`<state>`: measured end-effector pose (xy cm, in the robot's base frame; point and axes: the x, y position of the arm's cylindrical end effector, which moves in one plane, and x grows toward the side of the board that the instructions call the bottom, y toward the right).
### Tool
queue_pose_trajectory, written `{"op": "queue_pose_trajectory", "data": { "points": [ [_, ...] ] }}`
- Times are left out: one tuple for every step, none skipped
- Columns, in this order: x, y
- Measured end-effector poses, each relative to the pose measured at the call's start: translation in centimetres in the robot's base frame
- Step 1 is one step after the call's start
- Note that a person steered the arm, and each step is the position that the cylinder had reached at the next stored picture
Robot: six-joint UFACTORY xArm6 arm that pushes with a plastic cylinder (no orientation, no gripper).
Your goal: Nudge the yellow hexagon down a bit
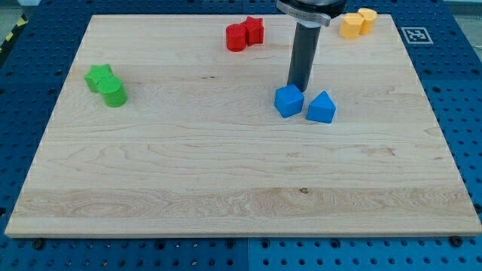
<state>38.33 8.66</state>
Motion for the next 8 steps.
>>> {"op": "queue_pose_trajectory", "data": {
  "points": [
    [-1.9, 1.3],
    [-2.5, 4.0],
    [-2.5, 6.1],
    [-2.5, 9.7],
    [-2.5, 12.8],
    [-2.5, 13.3],
    [-2.5, 13.3],
    [-2.9, 13.3]
  ]
}}
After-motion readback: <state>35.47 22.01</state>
